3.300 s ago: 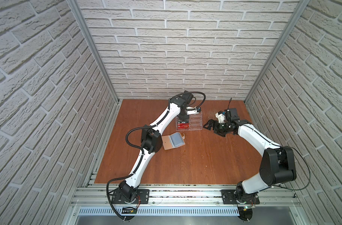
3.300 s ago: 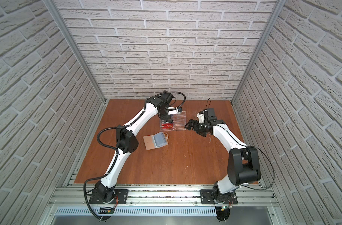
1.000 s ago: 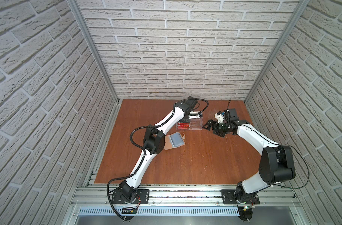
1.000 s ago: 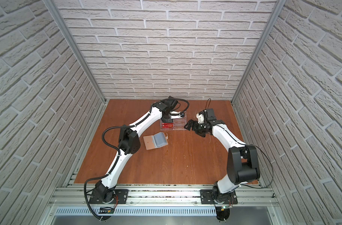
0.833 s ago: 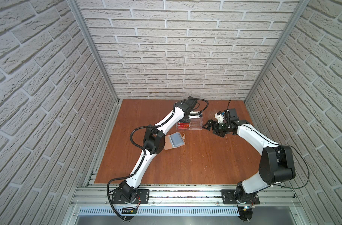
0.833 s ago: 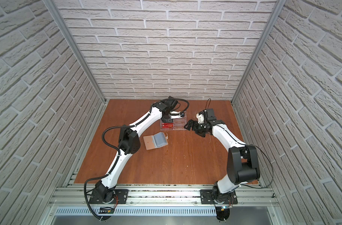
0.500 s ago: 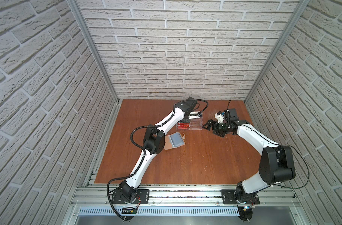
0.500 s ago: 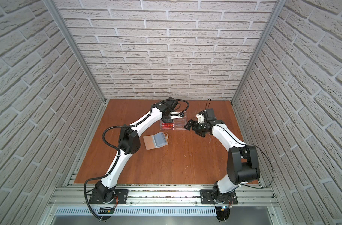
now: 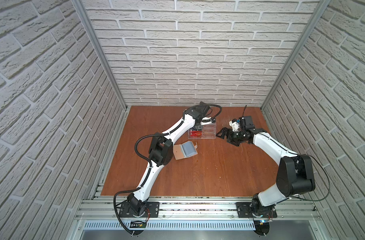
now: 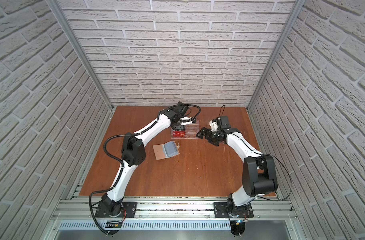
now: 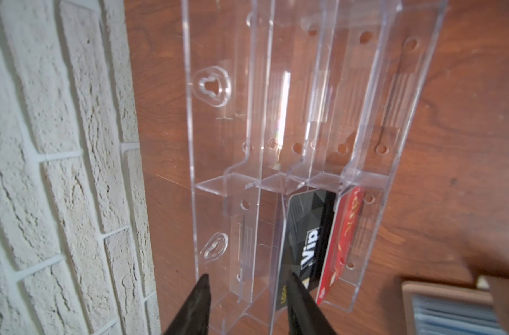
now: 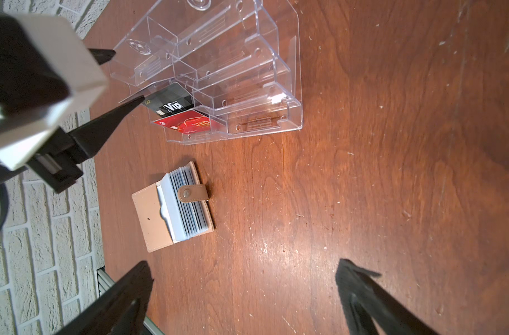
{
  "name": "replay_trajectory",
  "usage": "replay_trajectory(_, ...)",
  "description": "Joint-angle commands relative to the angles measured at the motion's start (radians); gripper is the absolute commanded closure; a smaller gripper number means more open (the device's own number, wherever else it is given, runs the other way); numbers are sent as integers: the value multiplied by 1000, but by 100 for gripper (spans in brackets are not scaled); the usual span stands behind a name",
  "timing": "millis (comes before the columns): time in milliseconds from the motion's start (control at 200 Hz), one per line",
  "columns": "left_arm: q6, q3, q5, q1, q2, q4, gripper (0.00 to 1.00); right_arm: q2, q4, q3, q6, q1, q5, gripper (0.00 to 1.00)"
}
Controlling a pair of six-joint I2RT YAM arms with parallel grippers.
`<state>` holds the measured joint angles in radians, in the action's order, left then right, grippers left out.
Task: Take the credit cards out of the card holder
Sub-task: Place the credit card in the storage box, then touch the credit card in the storage box.
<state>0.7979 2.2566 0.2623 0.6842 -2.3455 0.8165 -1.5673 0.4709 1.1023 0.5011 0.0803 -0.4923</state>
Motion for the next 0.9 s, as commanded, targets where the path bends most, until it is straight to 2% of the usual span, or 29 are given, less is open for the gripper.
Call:
replay_trajectory(0,-43,-68,1,0,126,-111,4,34,-21,-8,-2,-5,3,0)
replay_trajectory(150,-125,-212,11,-12,260,-240,2,43,-9,9,-9,-5,21,0)
replay_trajectory(285,-295,-376,28,-48,408,-365,2,44,-6,27,-17,6,57,0)
replay_trajectory(355,-435,-500,-55,-98,512,-432,2,41,3,51,-36,22,90,0)
replay_trajectory(470,-710,-757,-355,-231,689,-597,2,11,28,127,-81,78,166,0)
replay_trajectory(510,-815,-874,-409,-267,745,-695,2,-6,46,164,-106,111,212,0)
replay_trajectory(600,-1100,-1096,-422,-339,841,-892,2,-59,80,253,-165,185,320,0)
replay_trajectory(675,-1288,-1192,-524,-419,865,-957,2,-119,115,341,-211,242,386,0)
replay_trajectory(730,-1386,-1259,-499,-449,886,-978,2,-171,154,413,-247,278,434,0)
replay_trajectory(815,-1502,-1400,-495,-466,925,-1140,2,-263,224,540,-303,327,506,0)
replay_trajectory(895,-1563,-1470,-492,-459,953,-1199,2,-331,273,627,-328,361,564,0)
